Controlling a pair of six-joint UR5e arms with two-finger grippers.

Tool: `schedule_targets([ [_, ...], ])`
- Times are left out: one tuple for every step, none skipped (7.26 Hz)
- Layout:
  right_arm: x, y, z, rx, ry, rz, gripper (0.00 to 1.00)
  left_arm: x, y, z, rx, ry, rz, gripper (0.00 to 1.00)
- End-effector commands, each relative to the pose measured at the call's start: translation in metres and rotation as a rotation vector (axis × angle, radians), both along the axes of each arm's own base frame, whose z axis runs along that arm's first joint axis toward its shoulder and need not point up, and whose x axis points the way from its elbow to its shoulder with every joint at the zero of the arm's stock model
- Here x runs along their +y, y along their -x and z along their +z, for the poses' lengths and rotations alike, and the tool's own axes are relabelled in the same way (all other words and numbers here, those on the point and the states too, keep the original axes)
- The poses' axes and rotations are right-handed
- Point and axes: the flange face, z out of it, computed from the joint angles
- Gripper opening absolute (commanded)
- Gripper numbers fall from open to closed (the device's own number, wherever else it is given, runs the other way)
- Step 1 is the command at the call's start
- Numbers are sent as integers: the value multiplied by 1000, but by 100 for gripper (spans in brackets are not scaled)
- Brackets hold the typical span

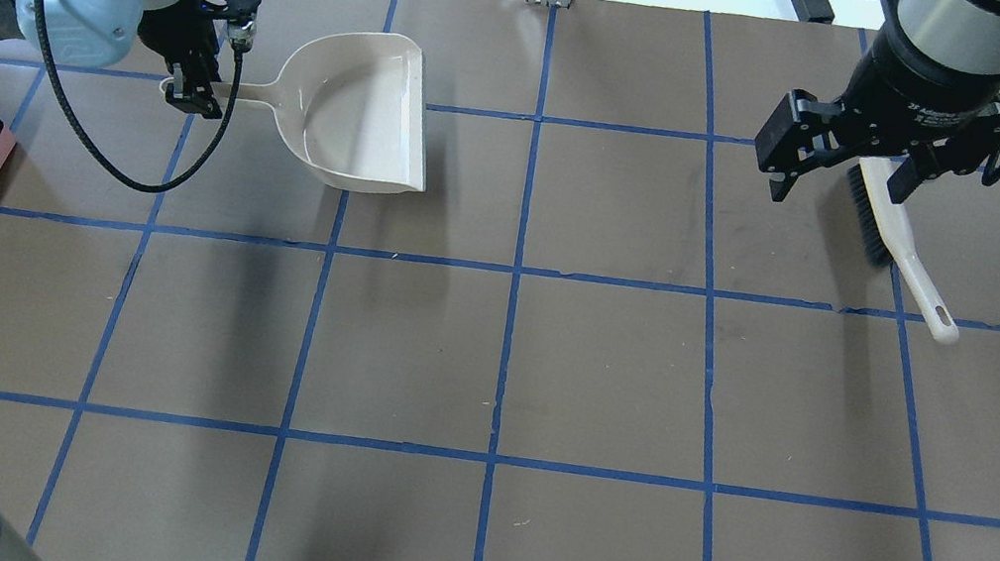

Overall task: Sweep and dump trash into bin
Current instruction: 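Bring the empty dustpan back and lower it onto the table with the left gripper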

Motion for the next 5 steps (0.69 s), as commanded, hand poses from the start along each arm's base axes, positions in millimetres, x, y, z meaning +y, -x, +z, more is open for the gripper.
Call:
schedule_targets([
  [1,0,1,0,0,-1,100,-15,4,-38,-3,-3,-68,0],
  [0,0,0,0,0,-1,100,-15,5,-47,-3,-14,-78,0],
  [1,0,2,0,6,-1,100,-14,5,-51,-16,-26,-86,0],
  [0,0,1,0,6,-1,100,-13,3,-53,-117,-50,-108,0],
  [1,0,3,0,13,-2,100,-13,4,-50,-129,-46,-121,0],
])
